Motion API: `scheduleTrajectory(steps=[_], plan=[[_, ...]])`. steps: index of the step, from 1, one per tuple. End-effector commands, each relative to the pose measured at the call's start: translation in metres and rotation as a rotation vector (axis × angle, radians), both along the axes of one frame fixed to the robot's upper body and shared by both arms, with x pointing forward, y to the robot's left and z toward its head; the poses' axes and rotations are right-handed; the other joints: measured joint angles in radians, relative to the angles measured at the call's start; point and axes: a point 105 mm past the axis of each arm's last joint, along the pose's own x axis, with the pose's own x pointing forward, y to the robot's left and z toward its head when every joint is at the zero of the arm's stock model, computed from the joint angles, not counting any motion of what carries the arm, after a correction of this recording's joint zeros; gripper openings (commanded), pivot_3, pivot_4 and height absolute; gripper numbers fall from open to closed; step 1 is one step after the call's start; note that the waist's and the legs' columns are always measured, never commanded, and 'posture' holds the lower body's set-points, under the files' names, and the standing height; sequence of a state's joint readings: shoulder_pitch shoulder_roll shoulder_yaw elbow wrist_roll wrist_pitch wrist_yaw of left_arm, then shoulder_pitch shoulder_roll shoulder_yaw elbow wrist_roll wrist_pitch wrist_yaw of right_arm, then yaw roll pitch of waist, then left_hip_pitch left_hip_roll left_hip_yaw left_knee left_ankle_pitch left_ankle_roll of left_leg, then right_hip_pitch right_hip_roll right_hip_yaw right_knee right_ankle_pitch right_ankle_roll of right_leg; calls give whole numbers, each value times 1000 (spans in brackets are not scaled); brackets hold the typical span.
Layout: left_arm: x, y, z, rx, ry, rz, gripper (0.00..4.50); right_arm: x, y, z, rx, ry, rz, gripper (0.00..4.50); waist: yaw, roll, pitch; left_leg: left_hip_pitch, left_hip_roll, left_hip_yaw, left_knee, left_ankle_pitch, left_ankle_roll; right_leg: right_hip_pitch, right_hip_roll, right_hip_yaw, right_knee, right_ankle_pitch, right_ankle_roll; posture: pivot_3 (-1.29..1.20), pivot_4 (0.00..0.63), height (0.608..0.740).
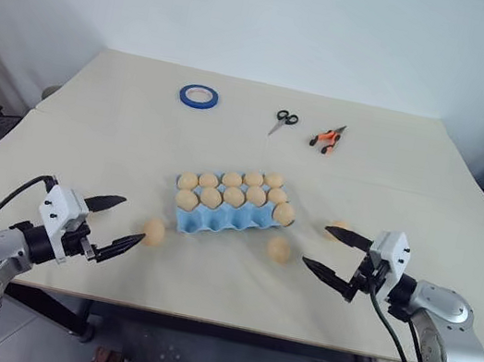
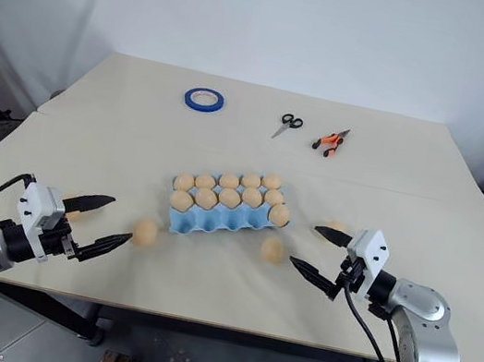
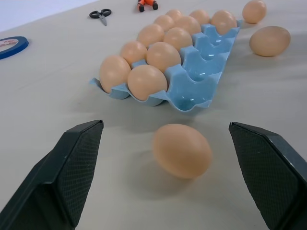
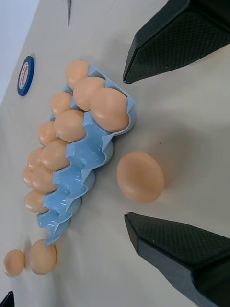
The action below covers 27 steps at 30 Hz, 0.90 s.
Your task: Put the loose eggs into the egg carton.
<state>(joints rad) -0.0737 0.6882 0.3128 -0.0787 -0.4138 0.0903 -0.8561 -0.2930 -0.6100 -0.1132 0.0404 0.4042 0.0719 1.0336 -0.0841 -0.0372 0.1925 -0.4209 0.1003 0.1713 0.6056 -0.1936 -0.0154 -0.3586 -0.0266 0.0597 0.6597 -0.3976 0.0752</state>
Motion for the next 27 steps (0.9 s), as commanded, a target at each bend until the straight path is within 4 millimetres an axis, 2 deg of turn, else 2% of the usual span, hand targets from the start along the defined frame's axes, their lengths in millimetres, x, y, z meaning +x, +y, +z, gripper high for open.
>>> scheduleTrajectory(steps=[1,4,7,11,14,19,21,27], plan=[[3,-5,13,52,-74,-3,4473,-2,3,10,-4,-52,5,4500,0,0,0,0,0,0,0,0,0,0,0,0,0,0,0,0,150,740],[3,-15,16,3,-59,-51,4473,-2,-8,16,19,-65,-56,4500,1,0,0,0,0,0,0,0,0,0,0,0,0,0,0,0,150,740],[-1,-35,15,10,-45,-147,4473,-6,-34,17,43,-65,-182,4500,7,0,0,0,0,0,0,0,0,0,0,0,0,0,0,0,150,740],[-8,-73,5,35,-22,-323,4473,-13,-79,6,96,-55,-435,4500,26,0,0,0,-1,0,2,-1,1,1,0,0,-1,-1,1,0,150,740],[-11,-91,-7,69,-20,-416,4473,-16,-97,-7,114,-41,-559,4500,25,0,0,0,-1,0,4,-1,1,2,0,0,0,-1,1,0,150,740],[-7,-104,-10,47,-30,-462,4473,-8,-90,-22,90,-6,-610,4500,6,1,0,1,0,0,5,-1,0,2,1,1,2,0,1,0,150,740],[-5,-105,-8,44,-34,-468,4473,2,-81,-21,82,-4,-610,4500,-2,1,-1,1,0,0,5,-1,1,2,1,1,3,0,1,0,150,740],[-4,-106,-7,36,-38,-465,4473,48,-63,-14,76,74,-651,4500,-6,1,-1,1,0,0,6,-1,1,1,1,1,4,0,1,0,150,740]])
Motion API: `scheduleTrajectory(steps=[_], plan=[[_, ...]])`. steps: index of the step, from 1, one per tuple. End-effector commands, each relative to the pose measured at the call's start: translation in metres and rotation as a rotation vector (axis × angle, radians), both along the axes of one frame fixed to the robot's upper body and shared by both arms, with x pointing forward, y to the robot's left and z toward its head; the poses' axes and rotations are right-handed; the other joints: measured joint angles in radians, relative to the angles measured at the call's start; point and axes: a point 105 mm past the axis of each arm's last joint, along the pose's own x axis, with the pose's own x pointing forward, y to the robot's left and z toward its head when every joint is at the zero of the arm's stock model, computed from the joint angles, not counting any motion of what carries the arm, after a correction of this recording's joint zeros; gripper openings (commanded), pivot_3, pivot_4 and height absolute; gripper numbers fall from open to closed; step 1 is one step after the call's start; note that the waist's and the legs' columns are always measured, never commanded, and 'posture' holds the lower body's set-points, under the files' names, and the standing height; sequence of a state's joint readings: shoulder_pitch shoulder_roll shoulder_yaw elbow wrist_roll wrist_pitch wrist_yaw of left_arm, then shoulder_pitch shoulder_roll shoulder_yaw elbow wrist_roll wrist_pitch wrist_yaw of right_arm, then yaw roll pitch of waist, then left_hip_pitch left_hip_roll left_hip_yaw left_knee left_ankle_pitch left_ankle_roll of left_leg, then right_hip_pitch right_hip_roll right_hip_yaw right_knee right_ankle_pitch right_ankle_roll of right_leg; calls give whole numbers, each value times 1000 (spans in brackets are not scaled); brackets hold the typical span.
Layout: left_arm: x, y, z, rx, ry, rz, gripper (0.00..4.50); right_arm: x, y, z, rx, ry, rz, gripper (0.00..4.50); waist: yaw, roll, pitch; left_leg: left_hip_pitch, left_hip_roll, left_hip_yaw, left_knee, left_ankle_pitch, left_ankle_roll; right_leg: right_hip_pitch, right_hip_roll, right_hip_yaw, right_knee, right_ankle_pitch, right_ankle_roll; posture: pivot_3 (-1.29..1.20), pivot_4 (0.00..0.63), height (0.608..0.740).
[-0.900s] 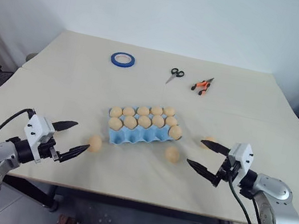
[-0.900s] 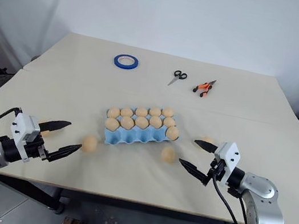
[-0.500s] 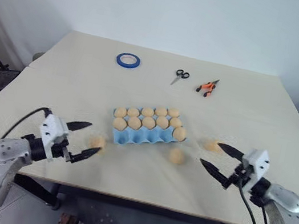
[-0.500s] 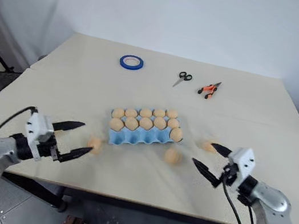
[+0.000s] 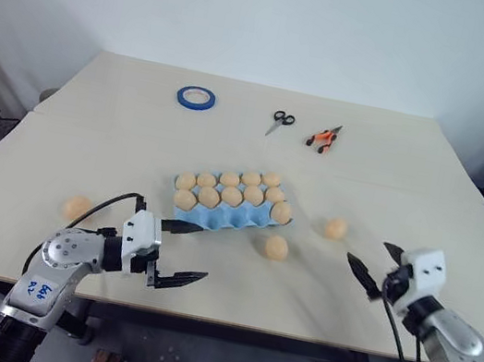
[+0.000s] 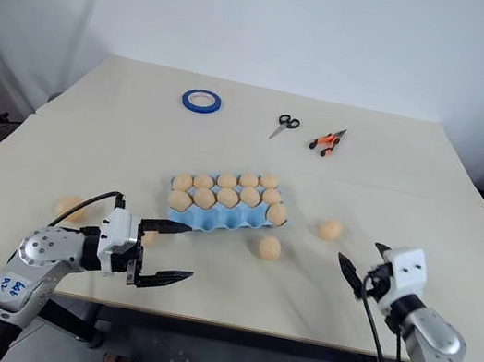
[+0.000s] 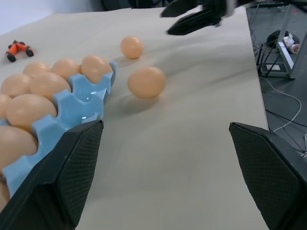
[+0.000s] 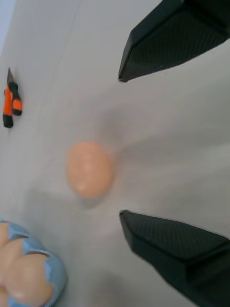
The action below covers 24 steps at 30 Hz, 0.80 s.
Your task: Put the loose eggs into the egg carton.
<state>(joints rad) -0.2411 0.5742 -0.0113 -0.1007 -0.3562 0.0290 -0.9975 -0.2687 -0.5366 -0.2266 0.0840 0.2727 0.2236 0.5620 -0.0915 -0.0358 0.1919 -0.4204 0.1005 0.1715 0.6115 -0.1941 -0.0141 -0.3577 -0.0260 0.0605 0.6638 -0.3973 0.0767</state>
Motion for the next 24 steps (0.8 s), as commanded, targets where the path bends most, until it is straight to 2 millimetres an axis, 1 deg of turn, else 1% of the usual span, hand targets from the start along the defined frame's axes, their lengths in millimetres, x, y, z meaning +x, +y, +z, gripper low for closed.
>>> scheduleTrajectory(steps=[1,4,9,12,14,17,20,22,24], plan=[[-1,1,5,-8,-31,-1,4473,22,5,8,12,10,-35,4500,4,0,0,0,0,0,0,0,0,0,0,0,0,0,0,0,150,740],[-3,1,3,-11,-30,8,4473,36,7,7,35,34,-58,4500,8,0,0,0,0,0,0,0,0,0,1,0,-1,0,0,0,150,740],[-5,5,5,-14,-39,40,4473,49,11,-9,10,93,-60,4500,12,0,0,-2,-1,1,0,-1,0,0,0,0,-2,-1,2,0,150,740],[-3,9,8,-16,-52,65,4500,50,18,-11,31,85,-30,3960,8,0,0,-1,-1,2,0,-1,1,0,0,0,-2,-1,2,0,150,740],[-1,11,10,-22,-58,79,4500,50,23,-9,29,60,-4,3190,5,0,0,-1,0,2,1,-1,0,0,0,0,-1,-1,2,0,150,740],[-1,15,9,-27,-56,101,4500,48,36,0,32,11,64,2222,5,1,0,-1,0,2,1,-1,0,-1,0,0,0,-1,2,0,150,740],[-1,21,6,-33,-50,138,4500,45,52,12,23,-37,138,2222,5,1,0,-1,0,2,1,-1,0,-1,0,0,0,-1,2,0,150,740],[1,27,5,-38,-48,177,4500,43,69,22,37,-61,199,2222,4,1,0,-1,0,2,1,-1,0,-1,0,0,0,-1,2,0,150,740],[3,37,4,-43,-49,228,4500,40,92,37,62,-92,278,2222,3,1,0,-1,1,2,0,-1,0,-1,1,0,0,-1,2,0,150,740]])
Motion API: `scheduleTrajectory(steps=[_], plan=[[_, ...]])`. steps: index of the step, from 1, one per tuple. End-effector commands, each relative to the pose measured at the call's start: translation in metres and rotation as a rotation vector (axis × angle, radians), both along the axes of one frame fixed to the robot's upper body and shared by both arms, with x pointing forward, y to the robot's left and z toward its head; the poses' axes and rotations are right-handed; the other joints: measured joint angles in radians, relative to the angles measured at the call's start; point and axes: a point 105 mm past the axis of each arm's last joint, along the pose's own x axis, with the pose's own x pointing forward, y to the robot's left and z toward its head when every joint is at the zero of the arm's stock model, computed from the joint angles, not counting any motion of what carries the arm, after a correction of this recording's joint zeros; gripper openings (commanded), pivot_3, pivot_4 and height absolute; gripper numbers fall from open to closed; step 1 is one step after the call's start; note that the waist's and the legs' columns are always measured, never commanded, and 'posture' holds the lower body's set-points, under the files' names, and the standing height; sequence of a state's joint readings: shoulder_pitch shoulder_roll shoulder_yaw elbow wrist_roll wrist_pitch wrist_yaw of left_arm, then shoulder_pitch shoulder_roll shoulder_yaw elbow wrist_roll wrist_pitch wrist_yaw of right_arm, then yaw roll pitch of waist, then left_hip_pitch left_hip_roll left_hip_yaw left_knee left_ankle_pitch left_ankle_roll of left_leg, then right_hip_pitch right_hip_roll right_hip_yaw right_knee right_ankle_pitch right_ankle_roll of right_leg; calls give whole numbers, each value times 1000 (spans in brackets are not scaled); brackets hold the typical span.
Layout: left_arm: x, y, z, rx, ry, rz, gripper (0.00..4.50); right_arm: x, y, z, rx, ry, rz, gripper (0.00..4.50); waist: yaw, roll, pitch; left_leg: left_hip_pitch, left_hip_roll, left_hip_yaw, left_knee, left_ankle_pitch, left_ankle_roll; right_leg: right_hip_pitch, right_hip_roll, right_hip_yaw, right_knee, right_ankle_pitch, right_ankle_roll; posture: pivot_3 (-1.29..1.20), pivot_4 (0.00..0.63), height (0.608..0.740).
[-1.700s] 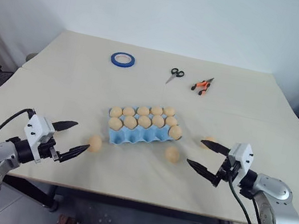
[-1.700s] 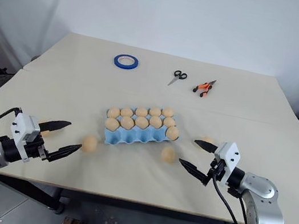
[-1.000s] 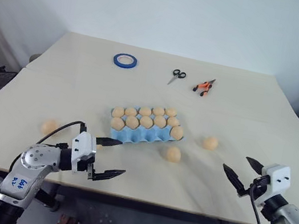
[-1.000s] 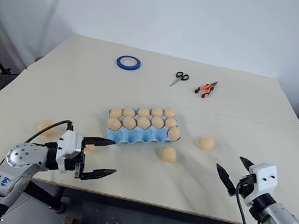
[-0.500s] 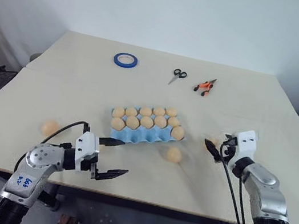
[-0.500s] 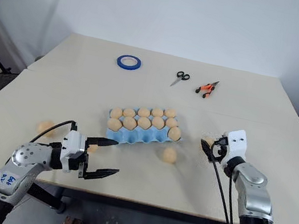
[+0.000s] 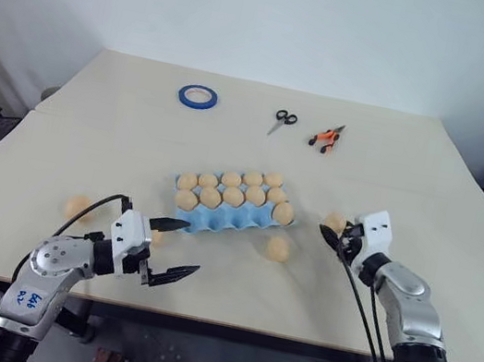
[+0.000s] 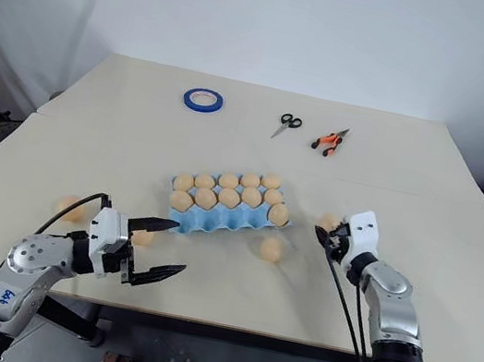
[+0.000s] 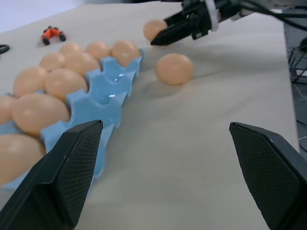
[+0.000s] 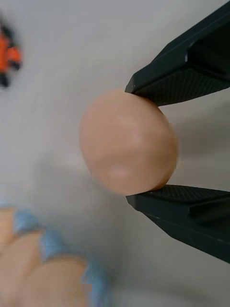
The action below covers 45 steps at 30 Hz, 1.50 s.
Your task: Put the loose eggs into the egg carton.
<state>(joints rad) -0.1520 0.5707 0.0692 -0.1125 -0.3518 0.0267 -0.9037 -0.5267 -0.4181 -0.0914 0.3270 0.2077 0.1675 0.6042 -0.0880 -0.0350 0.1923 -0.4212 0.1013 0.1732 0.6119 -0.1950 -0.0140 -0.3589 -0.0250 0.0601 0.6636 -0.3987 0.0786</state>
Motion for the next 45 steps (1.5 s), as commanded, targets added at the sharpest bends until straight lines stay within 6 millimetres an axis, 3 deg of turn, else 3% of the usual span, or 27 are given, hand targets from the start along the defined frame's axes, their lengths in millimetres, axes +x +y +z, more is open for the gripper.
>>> scheduleTrajectory(steps=[1,7,14,17,21,24,27,31,34,39,45], plan=[[3,17,10,-1,-59,85,4500,-6,42,42,42,-111,151,2222,-1,0,0,0,0,0,0,0,0,0,0,0,0,0,0,0,150,740],[6,39,15,-14,-71,192,4500,-14,98,61,35,-132,298,2222,2,0,0,0,0,0,0,0,0,-1,-1,-1,1,0,0,0,150,740],[5,39,19,-20,-91,208,4500,-13,109,45,-24,-97,343,2222,7,0,0,-1,-2,1,-1,-1,1,-1,-3,-3,-1,0,0,0,150,740],[5,39,21,-23,-96,212,4500,-13,108,44,-28,-98,350,2892,4,0,0,-1,-1,1,-1,-1,1,-1,-2,-3,-1,0,0,0,150,740],[5,38,22,-24,-99,213,4500,-14,107,43,-41,-103,361,4308,0,0,0,-1,0,2,-1,-2,0,-2,-1,-3,0,0,0,0,150,740],[6,38,23,-27,-100,209,4500,-15,101,48,-34,-120,358,4459,2,0,0,-1,0,2,-1,-2,0,-2,-1,-2,0,0,0,0,150,740],[6,36,23,-28,-94,199,4500,-19,90,51,-41,-137,349,4459,3,0,0,-1,-1,2,-1,-2,0,-2,-1,-2,-1,0,0,0,150,740],[6,42,16,1,-54,193,4500,-64,29,52,-14,-207,426,4459,33,0,0,-2,-2,0,-2,-2,1,0,-3,-2,-4,0,0,0,150,740],[3,49,13,-1,-37,201,4500,-86,3,37,-56,-152,434,4459,34,0,0,-2,-2,1,-1,-6,2,1,-2,-2,-7,-1,1,0,150,740],[0,56,11,-1,-12,197,4500,-107,-43,18,-92,-68,307,4459,18,0,0,0,0,2,-1,-6,1,2,-1,0,-5,-1,1,0,150,740],[1,51,11,-10,6,143,4500,-124,-64,-3,-136,-50,218,4459,10,0,0,1,-1,-1,0,-5,2,4,-2,1,-5,-1,0,0,150,740]])
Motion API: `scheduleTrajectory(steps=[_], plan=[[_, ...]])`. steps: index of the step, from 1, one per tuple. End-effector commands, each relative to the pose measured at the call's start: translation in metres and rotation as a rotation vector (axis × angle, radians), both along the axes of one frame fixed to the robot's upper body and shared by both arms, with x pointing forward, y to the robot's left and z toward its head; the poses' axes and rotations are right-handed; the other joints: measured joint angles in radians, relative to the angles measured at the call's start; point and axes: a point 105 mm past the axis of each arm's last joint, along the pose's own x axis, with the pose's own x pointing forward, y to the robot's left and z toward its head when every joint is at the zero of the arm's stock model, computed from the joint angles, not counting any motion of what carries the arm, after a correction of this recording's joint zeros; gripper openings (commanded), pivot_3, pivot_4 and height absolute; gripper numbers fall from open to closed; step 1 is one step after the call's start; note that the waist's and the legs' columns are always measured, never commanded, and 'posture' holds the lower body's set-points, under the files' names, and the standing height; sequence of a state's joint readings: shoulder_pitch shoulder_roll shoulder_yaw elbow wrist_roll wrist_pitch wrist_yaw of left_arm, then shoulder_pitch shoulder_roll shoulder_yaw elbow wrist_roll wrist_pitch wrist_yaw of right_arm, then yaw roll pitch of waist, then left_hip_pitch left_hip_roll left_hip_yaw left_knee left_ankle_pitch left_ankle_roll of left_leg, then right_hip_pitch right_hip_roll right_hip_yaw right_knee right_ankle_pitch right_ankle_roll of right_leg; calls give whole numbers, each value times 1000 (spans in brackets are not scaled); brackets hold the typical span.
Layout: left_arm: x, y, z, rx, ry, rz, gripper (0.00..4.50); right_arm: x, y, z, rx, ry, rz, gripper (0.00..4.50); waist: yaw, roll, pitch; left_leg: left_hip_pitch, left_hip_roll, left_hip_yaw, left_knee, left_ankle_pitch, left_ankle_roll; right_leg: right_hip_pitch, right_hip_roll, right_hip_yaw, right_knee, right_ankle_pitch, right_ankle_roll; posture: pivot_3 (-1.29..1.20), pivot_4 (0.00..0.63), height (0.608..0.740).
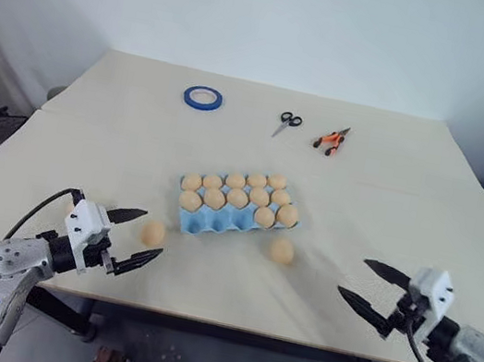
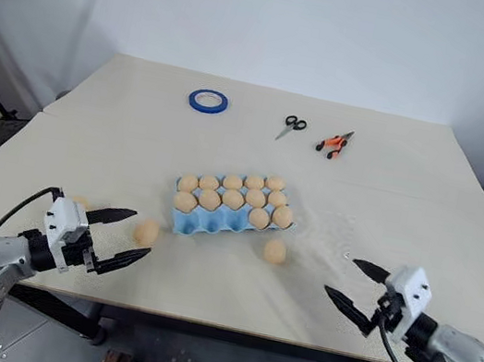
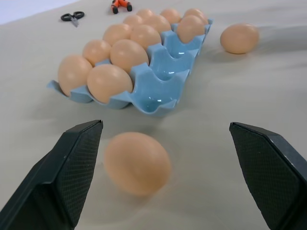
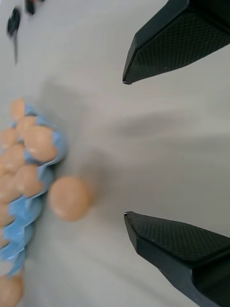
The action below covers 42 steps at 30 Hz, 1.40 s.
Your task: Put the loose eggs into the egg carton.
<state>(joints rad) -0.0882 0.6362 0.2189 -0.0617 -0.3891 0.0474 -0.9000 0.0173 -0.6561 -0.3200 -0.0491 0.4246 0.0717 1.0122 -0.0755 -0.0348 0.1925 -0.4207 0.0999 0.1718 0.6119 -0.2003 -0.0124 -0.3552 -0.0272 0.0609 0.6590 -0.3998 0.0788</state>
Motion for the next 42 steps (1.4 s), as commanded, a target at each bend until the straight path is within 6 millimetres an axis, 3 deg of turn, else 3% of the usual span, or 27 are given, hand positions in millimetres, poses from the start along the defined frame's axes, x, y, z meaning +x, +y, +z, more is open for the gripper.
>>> scheduleTrajectory(steps=[1,6,12,15,21,28,35,42], plan=[[2,-4,10,-9,-30,-39,4500,-4,-6,10,-18,-78,-28,4459,-4,0,0,0,0,0,0,0,0,0,0,0,0,0,0,0,150,740],[3,-14,13,-15,-43,-86,4500,-1,8,8,-11,-87,8,4459,-7,0,0,0,0,0,0,0,1,1,0,0,0,1,0,0,150,740],[-1,-29,13,-20,-40,-167,4500,11,62,25,116,-31,162,4459,-9,0,0,0,1,0,0,1,0,-1,1,0,2,0,0,0,150,740],[-4,-38,11,-25,-37,-204,4500,17,85,24,74,5,218,4459,-7,0,0,0,0,-1,0,1,0,-1,0,0,2,0,0,0,150,740],[-12,-47,6,-34,-15,-239,4500,52,107,11,-10,41,171,4459,-7,0,0,-1,-1,0,0,1,0,-2,-1,-1,1,0,0,0,150,740],[-15,-52,6,-37,-33,-239,4500,70,118,-12,-44,102,159,4459,-7,0,0,-1,0,0,0,1,-1,-2,0,0,1,0,-1,0,150,740],[-17,-44,6,-44,-40,-178,4500,68,133,7,6,37,235,2222,-9,0,0,-1,0,1,1,1,-1,-2,1,-1,3,0,-1,0,150,740],[-13,-18,7,-58,-59,-21,4500,58,168,42,81,-28,355,2222,-12,0,0,-1,1,1,1,1,-1,-3,1,-1,3,0,-1,0,150,740]])
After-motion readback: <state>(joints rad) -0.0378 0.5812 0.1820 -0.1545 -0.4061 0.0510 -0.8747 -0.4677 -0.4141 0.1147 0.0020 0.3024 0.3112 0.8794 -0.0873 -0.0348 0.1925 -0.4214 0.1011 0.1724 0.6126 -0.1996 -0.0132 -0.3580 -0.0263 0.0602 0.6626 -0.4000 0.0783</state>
